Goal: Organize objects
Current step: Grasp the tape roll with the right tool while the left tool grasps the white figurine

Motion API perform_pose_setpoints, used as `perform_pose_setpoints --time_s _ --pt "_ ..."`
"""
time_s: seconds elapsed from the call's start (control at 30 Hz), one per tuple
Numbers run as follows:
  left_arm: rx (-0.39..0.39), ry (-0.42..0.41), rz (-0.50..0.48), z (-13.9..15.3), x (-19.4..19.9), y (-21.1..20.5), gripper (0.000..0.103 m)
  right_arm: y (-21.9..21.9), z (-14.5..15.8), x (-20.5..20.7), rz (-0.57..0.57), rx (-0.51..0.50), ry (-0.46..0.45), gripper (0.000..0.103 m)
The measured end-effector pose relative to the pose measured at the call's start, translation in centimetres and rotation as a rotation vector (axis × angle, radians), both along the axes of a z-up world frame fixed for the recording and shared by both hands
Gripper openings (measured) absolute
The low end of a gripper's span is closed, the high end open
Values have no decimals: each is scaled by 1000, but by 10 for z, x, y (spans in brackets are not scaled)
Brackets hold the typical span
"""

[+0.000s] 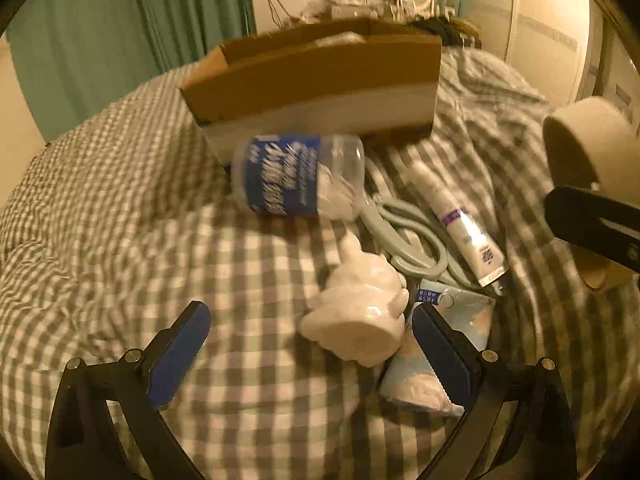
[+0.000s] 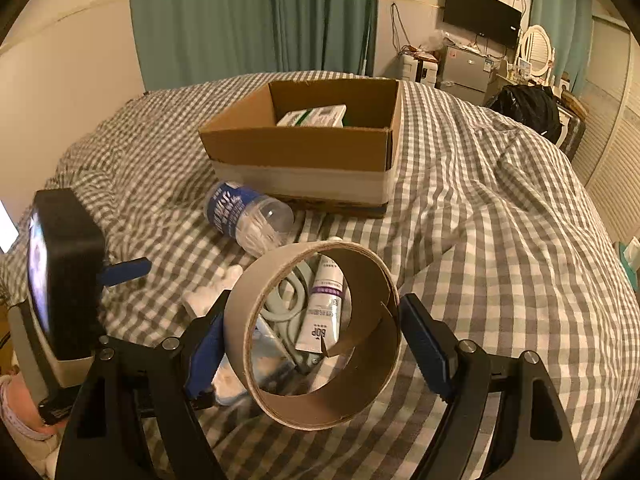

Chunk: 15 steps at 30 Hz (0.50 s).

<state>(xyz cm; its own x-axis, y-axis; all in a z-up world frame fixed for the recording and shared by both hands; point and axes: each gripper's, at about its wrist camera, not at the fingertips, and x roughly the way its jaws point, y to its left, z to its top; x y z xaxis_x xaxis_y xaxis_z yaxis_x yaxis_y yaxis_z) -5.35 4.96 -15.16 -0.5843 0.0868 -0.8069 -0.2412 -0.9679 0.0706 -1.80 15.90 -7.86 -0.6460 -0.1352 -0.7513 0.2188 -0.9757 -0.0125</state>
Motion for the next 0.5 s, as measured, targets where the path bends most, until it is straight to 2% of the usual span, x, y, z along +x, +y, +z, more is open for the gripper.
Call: perform_pose_setpoints --time_s 0.13,0.23,0.3,0.37,0.43,0.5 --pt "-2 -19 2 -15 -9 5 100 2 -8 -4 11 -10 -17 81" --pt "39 -55 21 -18 -15 0 89 4 -10 -6 12 -13 -19 81" --pt "69 -60 18 -17 -14 -1 77 4 -12 -6 15 -20 -22 81" --pt "79 -63 -7 -14 -11 0 61 4 -13 -6 15 -22 -25 81" --pt "61 -55 -15 -10 -6 3 56 2 -11 -5 19 -22 -22 81" --pt "58 -51 -14 -6 -2 2 56 1 -8 -2 23 -23 -14 81"
